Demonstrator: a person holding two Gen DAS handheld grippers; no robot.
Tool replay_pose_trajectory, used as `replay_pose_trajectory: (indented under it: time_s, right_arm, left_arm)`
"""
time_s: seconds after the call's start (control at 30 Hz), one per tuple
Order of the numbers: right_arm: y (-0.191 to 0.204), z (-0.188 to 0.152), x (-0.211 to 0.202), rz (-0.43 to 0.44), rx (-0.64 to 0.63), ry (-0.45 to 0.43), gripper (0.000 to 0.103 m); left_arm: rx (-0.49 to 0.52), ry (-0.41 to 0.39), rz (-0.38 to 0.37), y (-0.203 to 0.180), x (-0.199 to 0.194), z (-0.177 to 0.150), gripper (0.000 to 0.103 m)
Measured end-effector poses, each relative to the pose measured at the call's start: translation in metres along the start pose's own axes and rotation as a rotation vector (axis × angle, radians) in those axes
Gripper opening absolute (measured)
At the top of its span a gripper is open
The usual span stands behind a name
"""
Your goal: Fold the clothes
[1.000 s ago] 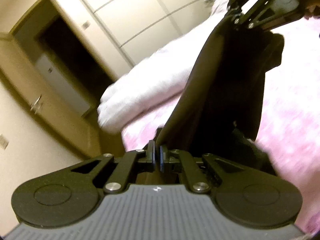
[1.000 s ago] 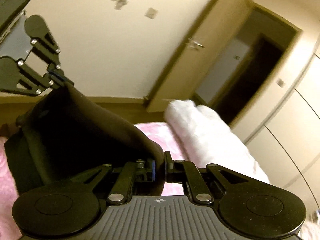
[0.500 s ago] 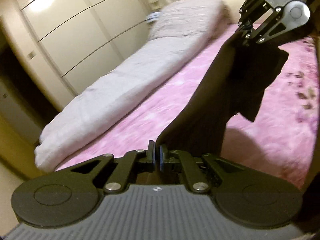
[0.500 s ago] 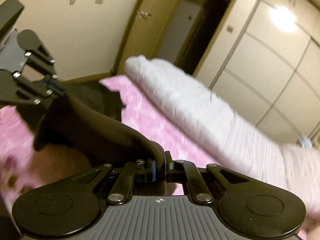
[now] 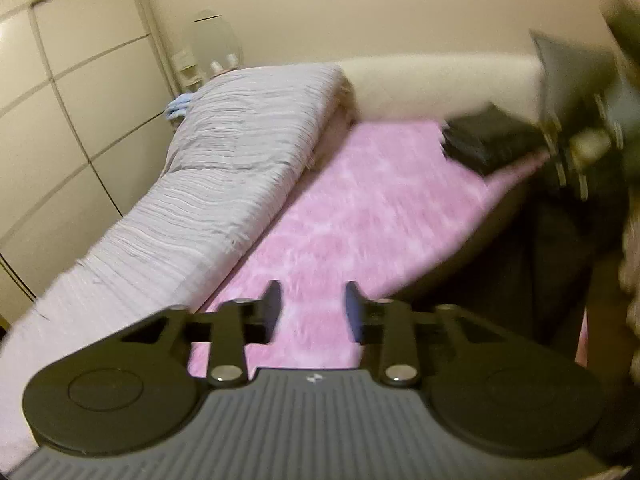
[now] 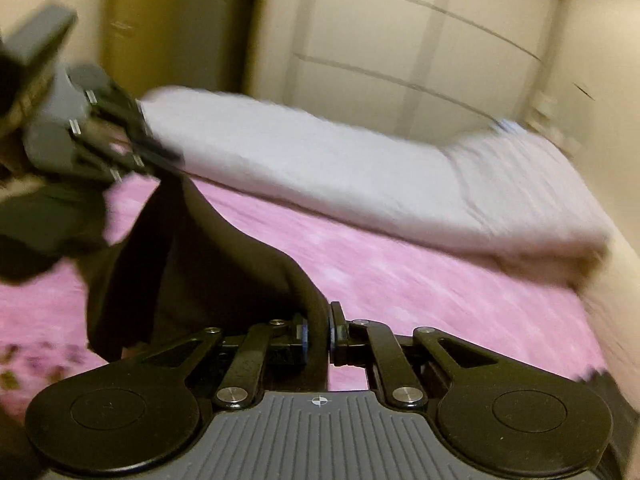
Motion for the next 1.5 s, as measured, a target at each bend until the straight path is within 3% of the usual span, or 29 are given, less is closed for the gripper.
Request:
replay_pose_trajectory:
  time_s: [0.1, 0.13, 0.23, 0.33, 0.5, 0.7, 0.93, 1.0, 1.03, 1.1, 1.27, 1.37, 1.5]
  right_arm:
    - [-0.035, -0.007, 0.037, -0.170, 0.079, 0.151, 0.025]
    - [-0.043, -0.011, 0.038, -0.211, 0.103, 0.160, 0.030]
    - [-0.055, -0.030, 0.040, -0.236, 0.159, 0.199, 0.046]
    - [-0.042, -0.042, 0.063, -0.159, 0.166, 0.280, 0.047]
    - [0.000, -0.059, 0.110, 0.015, 0.033, 0.371, 0.049]
    - [0.037, -0.091, 0.170, 0.151, -0.168, 0.451, 0.057]
    - [0.025, -0.111, 0.226, 0.266, -0.358, 0.432, 0.062]
    - [0.010, -0.118, 0.241, 0.255, -0.414, 0.415, 0.063]
    - [0.000, -0.122, 0.244, 0.254, -0.427, 0.414, 0.064]
    - [-0.023, -0.127, 0.250, 0.267, -0.415, 0.419, 0.064]
    - [-0.077, -0.126, 0.247, 0.268, -0.317, 0.395, 0.064]
    - [-0.093, -0.118, 0.239, 0.279, -0.236, 0.360, 0.065]
    - [-0.096, -0.109, 0.228, 0.302, -0.163, 0.318, 0.066]
  left_arm:
    - [-0.024, -0.027, -0.008, 0.021, 0.023, 0.010, 0.042]
    - [-0.028, -0.022, -0.009, 0.026, 0.030, 0.005, 0.045]
    - [-0.062, 0.059, -0.026, 0.030, 0.053, -0.029, 0.047]
    - [-0.098, 0.188, -0.061, 0.014, 0.079, -0.078, 0.050]
    - [-0.134, 0.355, -0.119, -0.031, 0.095, -0.153, 0.051]
    - [-0.100, 0.440, -0.129, -0.088, 0.139, -0.183, 0.052]
    - [-0.191, 0.480, -0.079, -0.118, 0.229, -0.162, 0.051]
    - [-0.217, 0.505, -0.087, -0.119, 0.250, -0.150, 0.031]
    - [-0.225, 0.499, -0.079, -0.115, 0.255, -0.142, 0.000]
    - [-0.244, 0.468, -0.064, -0.104, 0.260, -0.122, 0.000]
    - [-0.287, 0.352, -0.021, -0.036, 0.257, -0.040, 0.000]
    - [-0.303, 0.285, -0.001, 0.006, 0.270, 0.008, 0.000]
    - [-0.413, 0.138, 0.030, 0.053, 0.280, 0.054, 0.004]
Point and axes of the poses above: each gripper's, at about its wrist camera, not at the fingertips, and x roughly the way its jaws point, y to its left, z to its top, the point moved 3 cm from there along x, roughly the way its jaws point, and after that the axes turned 9 degrees about y, right-handed, at the moved point
